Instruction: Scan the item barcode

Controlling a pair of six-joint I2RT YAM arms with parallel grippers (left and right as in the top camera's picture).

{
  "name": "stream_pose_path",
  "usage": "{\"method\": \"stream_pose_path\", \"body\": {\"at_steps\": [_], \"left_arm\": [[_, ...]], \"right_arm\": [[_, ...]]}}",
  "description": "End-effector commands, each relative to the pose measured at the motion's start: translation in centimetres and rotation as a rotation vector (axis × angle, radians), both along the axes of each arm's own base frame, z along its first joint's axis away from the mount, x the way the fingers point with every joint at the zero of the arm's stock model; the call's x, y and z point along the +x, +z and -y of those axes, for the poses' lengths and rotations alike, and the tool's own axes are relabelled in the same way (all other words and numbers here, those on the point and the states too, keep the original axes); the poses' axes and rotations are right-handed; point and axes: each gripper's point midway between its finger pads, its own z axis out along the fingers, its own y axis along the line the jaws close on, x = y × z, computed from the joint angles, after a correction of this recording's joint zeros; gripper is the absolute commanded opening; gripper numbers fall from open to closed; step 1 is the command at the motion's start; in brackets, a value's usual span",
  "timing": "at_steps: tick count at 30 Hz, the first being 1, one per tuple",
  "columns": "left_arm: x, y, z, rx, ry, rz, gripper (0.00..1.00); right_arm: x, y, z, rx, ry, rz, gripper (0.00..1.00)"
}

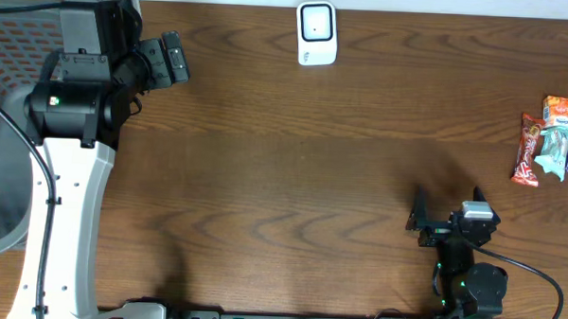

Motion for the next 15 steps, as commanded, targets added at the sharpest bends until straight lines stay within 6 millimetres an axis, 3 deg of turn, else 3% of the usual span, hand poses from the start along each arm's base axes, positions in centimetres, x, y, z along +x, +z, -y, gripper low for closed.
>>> {"method": "stream_pose_path", "body": {"at_steps": [1, 15], "left_arm": [[0.18, 0.21, -0.31, 0.005, 0.014, 0.005, 0.98], [0.18, 0.21, -0.31, 0.005, 0.014, 0.005, 0.98]], "right_arm": [[-0.04, -0.07, -0.34, -0.006, 0.017, 0.000, 0.99], [-0.05, -0.08, -0.34, 0.005, 0.016, -0.001, 0.99]]}}
